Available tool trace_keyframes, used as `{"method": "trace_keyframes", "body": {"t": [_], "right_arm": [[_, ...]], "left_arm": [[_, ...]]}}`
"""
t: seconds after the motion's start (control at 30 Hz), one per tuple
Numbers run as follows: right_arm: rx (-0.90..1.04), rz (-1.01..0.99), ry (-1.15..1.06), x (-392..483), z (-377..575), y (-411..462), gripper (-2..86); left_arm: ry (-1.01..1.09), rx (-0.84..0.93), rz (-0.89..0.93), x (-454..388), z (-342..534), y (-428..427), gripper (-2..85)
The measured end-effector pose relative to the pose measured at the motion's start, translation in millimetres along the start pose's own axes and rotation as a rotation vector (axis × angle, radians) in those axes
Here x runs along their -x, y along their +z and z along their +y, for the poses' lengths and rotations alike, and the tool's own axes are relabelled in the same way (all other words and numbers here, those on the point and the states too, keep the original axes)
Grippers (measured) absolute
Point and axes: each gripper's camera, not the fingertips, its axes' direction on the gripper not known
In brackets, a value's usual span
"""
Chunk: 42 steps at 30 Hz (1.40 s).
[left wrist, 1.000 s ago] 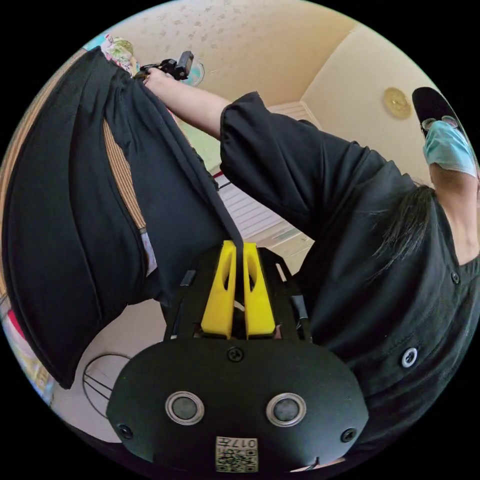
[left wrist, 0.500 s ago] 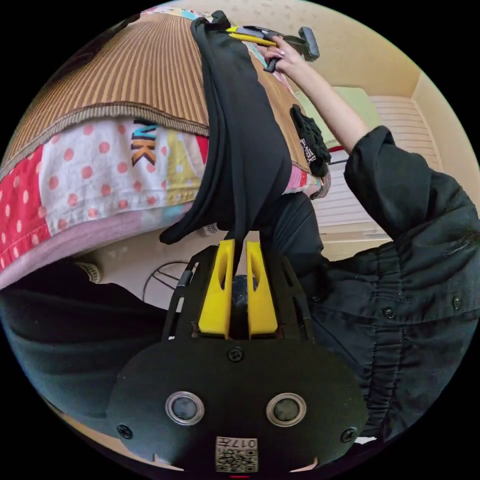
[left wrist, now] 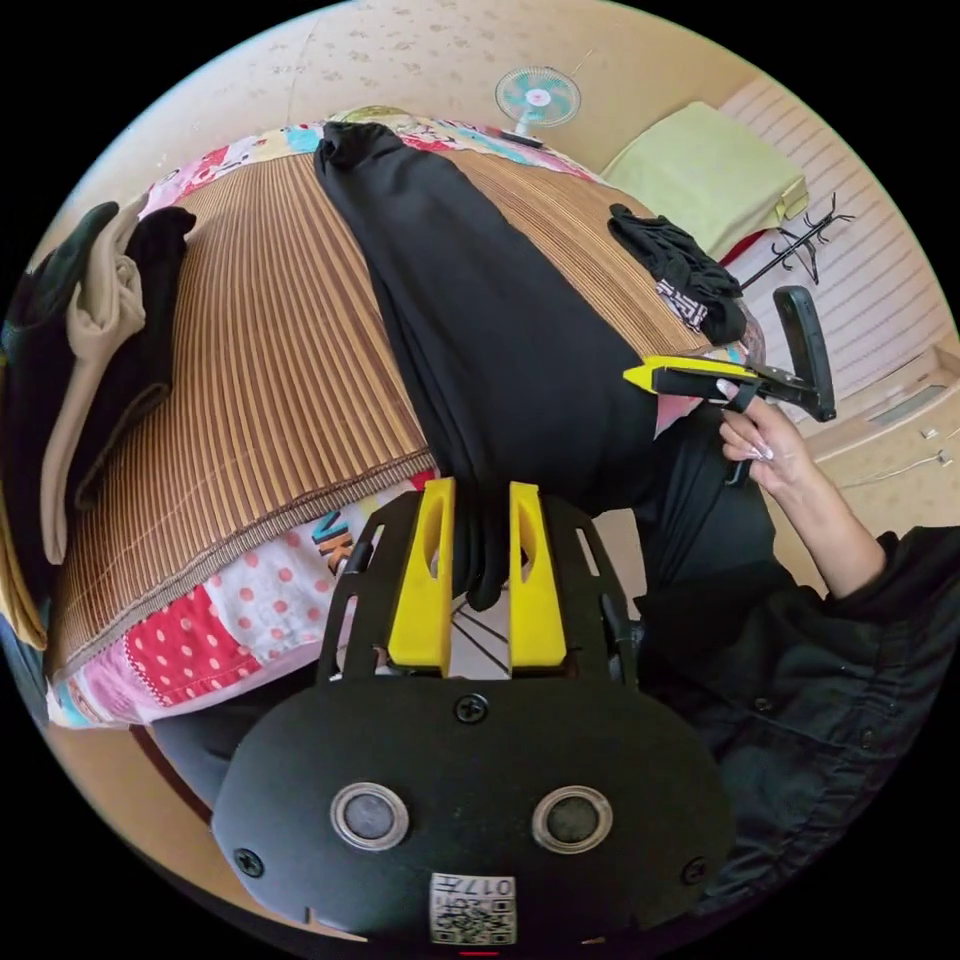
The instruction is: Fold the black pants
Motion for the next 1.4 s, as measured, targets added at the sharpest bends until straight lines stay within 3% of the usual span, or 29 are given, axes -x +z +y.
{"method": "trace_keyframes", "body": {"t": [0.1,0.27,0.47,0.7,0.83,0.97,1.1,1.2,1.3,1.4], "right_arm": [[-0.017,-0.015,-0.014,5,-2,-14,4.3],[0.013,-0.067,-0.007,-11,-4,-2,3.0],[0.011,-0.125,0.01,-35,-9,-7,2.5],[-0.037,-0.302,-0.094,-37,-2,-34,2.3],[0.098,-0.256,-0.118,-50,6,-9,2.4],[0.106,-0.306,-0.172,-53,13,-9,2.8],[0.183,-0.249,-0.154,-69,9,0,3.8],[0.147,-0.209,-0.117,-94,-6,-10,6.9],[-0.009,-0.324,-0.013,-143,-36,-25,9.9],[0.004,-0.53,0.159,-207,-81,-1,12.6]], "left_arm": [[-0.007,-0.082,-0.026,-16,10,-20,4.7],[-0.066,0.071,-0.028,-15,3,18,7.7],[-0.056,0.032,0.011,-12,7,9,4.7],[-0.048,-0.139,0.221,12,46,-37,3.7],[-0.221,-0.029,0.357,63,67,-12,3.0],[-0.155,-0.095,0.373,66,69,-30,0.3],[-0.107,-0.154,0.216,65,44,-46,2.9],[-0.12,-0.183,0.255,82,-2,-52,7.8],[-0.176,-0.162,0.236,112,-61,-43,12.0],[-0.244,-0.006,0.272,146,-121,-12,14.1]]}}
